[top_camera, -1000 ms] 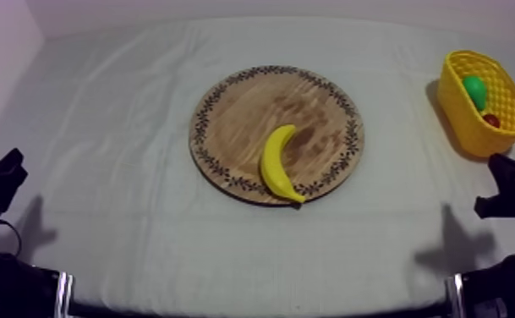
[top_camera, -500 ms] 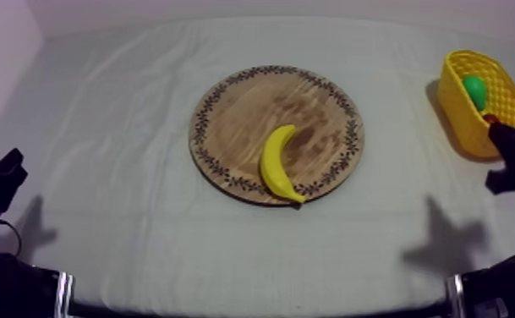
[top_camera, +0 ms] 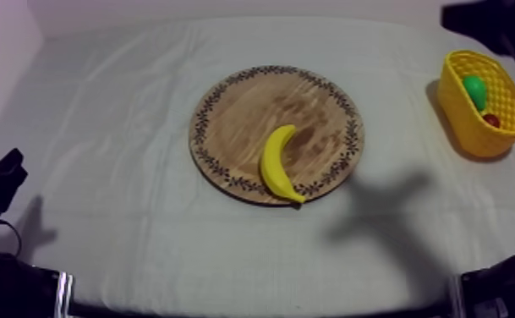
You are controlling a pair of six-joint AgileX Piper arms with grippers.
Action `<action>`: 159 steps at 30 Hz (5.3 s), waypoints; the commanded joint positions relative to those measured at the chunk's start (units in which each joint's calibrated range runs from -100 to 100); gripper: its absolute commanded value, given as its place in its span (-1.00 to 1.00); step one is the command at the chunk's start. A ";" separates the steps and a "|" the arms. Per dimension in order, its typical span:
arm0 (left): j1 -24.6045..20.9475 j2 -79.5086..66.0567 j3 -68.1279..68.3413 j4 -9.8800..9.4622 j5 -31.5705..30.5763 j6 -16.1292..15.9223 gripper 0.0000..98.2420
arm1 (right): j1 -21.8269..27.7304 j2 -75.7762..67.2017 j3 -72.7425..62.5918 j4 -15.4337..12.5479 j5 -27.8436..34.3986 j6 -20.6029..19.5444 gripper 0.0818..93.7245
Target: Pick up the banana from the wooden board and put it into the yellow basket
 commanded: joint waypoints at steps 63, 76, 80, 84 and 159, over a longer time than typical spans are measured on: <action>-0.01 0.03 0.04 0.02 -0.04 0.01 -1.00 | -10.26 62.26 -13.86 11.52 -5.73 -18.42 0.91; -0.01 0.03 0.04 0.02 -0.04 0.01 -1.00 | -9.01 75.08 -27.13 6.35 6.02 -11.74 0.71; -0.01 0.03 0.04 0.02 -0.04 0.01 -1.00 | -8.43 78.08 -30.75 4.12 7.91 -8.50 0.57; -0.01 0.03 0.04 0.02 -0.04 0.01 -1.00 | -7.69 80.06 -33.19 1.69 8.55 -5.14 0.27; -0.01 0.03 0.04 0.02 -0.04 0.01 -1.00 | 38.47 55.52 -9.95 3.04 -8.64 24.73 -0.11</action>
